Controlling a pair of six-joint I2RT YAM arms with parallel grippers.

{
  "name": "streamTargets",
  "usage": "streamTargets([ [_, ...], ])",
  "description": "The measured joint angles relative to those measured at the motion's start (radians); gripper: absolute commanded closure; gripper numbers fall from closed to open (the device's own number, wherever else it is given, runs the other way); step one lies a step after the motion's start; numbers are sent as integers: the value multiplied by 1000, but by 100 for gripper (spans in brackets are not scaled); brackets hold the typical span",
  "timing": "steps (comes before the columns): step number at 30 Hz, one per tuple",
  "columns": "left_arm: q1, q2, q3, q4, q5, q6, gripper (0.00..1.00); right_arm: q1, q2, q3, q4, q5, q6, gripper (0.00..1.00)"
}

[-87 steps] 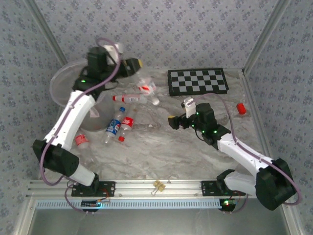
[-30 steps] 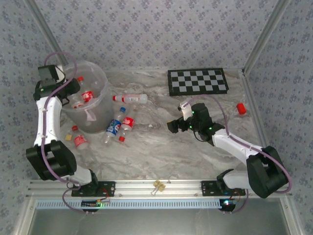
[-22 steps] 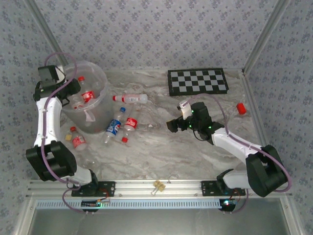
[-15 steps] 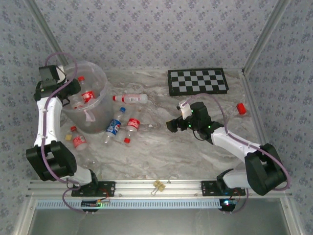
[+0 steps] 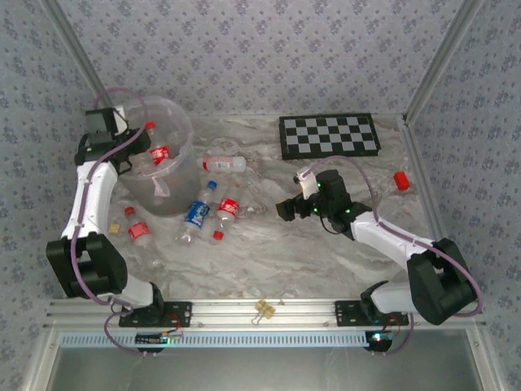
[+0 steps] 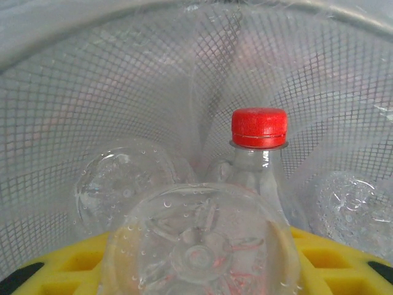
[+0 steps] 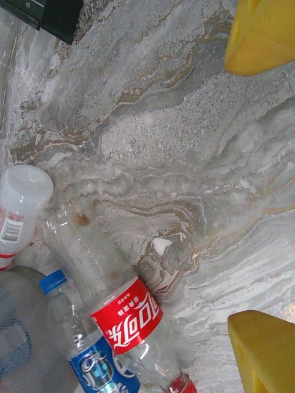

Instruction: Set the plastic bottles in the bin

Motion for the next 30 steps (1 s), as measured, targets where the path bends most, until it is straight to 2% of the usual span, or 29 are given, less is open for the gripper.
streamTargets([
  [6,-26,14,34,-29,25,-6,65,42,23,84,-107,29,-8,0],
  [12,-37,18,118,-178,25,11,37,127,63,193,-201,72,16,0],
  [18,-44,9,213,-336,21,34,1,157,143,253,-243,102,134,0],
  [30,-33,-196,341,-513,-77,4,0,117,161,266,-286,140,209,0],
])
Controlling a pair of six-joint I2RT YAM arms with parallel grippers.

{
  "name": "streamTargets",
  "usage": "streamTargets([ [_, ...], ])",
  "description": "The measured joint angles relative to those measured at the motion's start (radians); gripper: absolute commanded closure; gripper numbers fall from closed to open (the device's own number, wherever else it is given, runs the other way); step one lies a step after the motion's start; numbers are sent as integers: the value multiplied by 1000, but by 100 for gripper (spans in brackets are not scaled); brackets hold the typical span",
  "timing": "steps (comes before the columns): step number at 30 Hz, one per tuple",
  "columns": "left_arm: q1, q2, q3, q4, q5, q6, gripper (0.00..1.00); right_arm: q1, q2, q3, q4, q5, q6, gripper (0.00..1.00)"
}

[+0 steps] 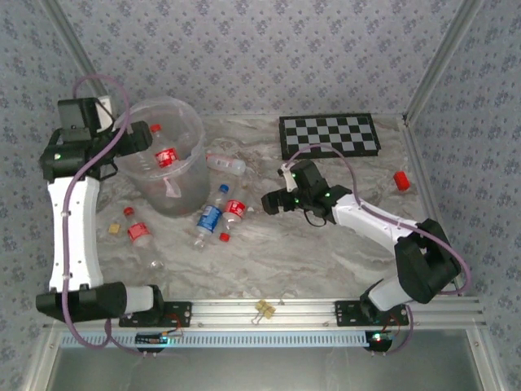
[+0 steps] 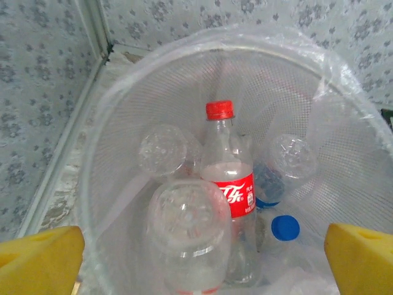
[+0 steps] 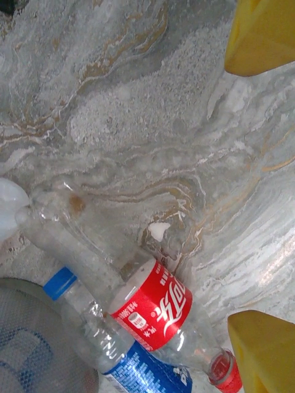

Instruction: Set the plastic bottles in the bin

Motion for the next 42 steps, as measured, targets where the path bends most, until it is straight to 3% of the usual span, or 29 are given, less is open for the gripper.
streamTargets([
  [13,201,-193,-108,-232,-141,-176,0,-91,6,0,-2,-34,1,0],
  [23,401,-364,-523,-151,20,-291,0,-168,6,0,-8,-83,-3,0],
  [32,391,-375,-981,50,189,-389,4,-189,27,0,-5,-107,-6,0],
  [37,288,-342,-1027,95,161,-408,4,-193,34,0,-5,-119,-5,0],
  [42,274,-272,-1036,167,106,-433,7,-196,35,0,-4,-127,-5,0],
])
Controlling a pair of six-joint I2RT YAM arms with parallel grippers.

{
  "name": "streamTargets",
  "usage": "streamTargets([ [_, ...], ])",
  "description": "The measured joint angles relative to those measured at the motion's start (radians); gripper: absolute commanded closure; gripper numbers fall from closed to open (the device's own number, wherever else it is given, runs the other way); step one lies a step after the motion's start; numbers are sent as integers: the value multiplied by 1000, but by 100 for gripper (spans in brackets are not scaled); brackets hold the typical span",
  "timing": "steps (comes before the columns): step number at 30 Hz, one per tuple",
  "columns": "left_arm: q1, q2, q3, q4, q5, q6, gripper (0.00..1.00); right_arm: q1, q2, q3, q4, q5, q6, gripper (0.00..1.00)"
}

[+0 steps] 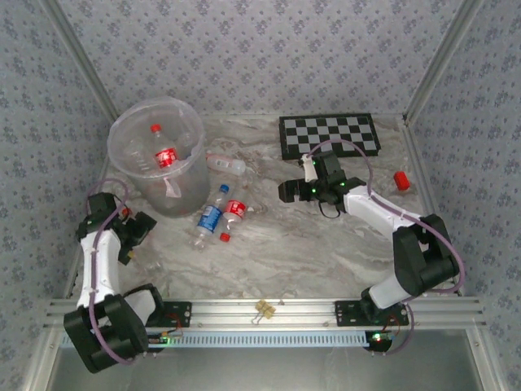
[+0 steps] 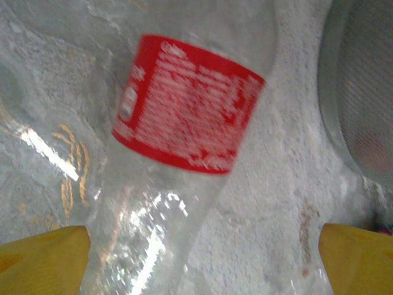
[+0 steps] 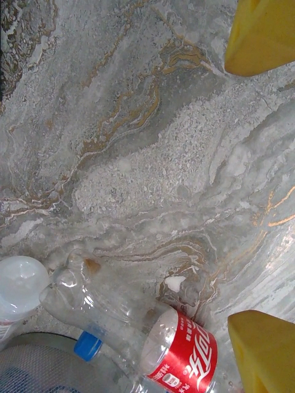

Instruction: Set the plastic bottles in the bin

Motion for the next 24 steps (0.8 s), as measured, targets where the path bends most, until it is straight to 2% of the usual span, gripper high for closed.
streamTargets([
  [4,0,56,-44,55,-43,-16,15,-5,0,0,0,-3,3,0],
  [9,0,79,-75,104,-64,-33,34,-14,0,-5,6,-3,3,0],
  [15,0,37,-73,107,-89,-51,50,-19,0,-6,6,-3,3,0],
  [24,0,-82,104,21,-135,-52,53,-18,0,-6,5,-14,3,0],
])
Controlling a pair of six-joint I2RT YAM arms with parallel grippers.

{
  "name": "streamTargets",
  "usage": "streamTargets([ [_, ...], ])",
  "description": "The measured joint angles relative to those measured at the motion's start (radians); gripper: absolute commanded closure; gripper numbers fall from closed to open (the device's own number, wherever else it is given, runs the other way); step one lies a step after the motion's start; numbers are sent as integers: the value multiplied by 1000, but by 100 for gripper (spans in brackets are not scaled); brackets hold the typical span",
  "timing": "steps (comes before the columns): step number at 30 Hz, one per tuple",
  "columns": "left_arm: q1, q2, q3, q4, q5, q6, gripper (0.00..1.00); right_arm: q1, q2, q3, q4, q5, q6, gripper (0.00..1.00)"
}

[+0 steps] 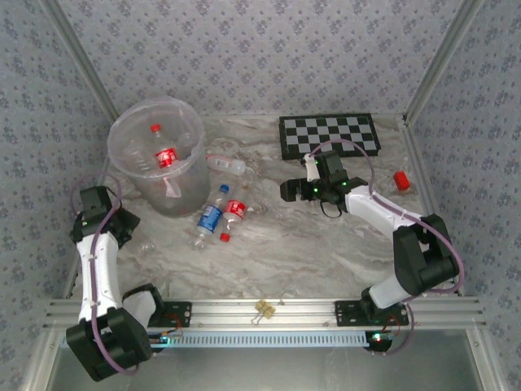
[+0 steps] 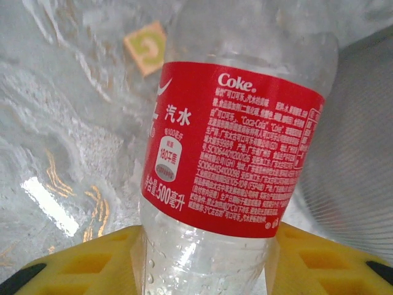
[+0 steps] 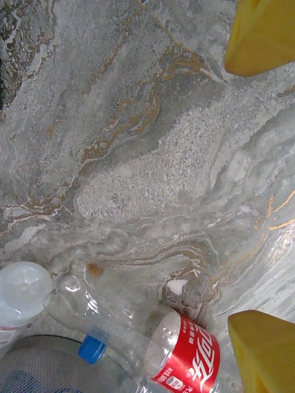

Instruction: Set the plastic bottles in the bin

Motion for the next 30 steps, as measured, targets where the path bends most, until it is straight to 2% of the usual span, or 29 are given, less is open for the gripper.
streamTargets([
  [9,0,-60,343,-75,-64,19,56,0,0,0,-22,0,0,0],
  [15,-40,-61,501,-30,21,24,60,0,-2,31,-41,-15,-1,0],
  [17,-100,-42,535,2,64,39,60,-3,-7,56,-50,-39,-2,0],
  [22,-364,56,649,85,134,166,60,-43,-30,151,-69,-151,7,3],
  [24,-460,115,700,112,148,235,63,-63,-31,221,-86,-208,23,6],
  [30,-645,247,758,165,207,390,65,-63,-31,469,-71,-351,104,8],
])
